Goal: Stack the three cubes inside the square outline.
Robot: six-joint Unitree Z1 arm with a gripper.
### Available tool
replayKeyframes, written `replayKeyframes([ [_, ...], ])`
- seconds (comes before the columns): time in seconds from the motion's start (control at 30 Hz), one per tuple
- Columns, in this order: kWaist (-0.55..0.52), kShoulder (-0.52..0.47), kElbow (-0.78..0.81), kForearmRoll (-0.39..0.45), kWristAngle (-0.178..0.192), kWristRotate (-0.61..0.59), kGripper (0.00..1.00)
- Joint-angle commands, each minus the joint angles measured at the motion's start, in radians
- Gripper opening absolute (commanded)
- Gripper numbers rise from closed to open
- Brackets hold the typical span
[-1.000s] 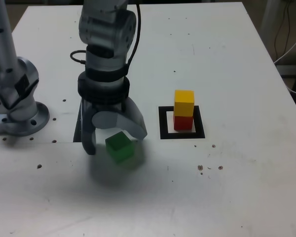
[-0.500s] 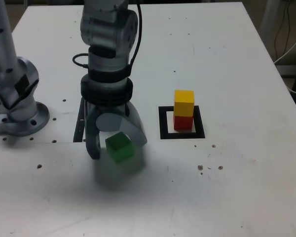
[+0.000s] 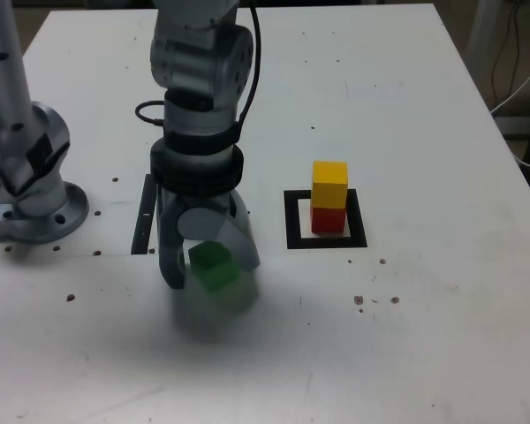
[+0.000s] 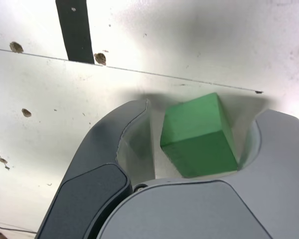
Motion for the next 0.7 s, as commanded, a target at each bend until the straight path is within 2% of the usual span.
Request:
replayKeyframes([
  [0.0, -0.001, 0.012, 0.003, -0.012, 0.006, -0.002, 0.61],
  [0.2, -0.002, 0.023, 0.002, -0.038, 0.017, -0.001, 0.56],
  [0.5, -0.001, 0.009, -0.001, -0.063, 0.022, -0.002, 0.28],
  [0.67, 0.007, -0.031, -0.018, -0.012, 0.056, 0.003, 0.25],
])
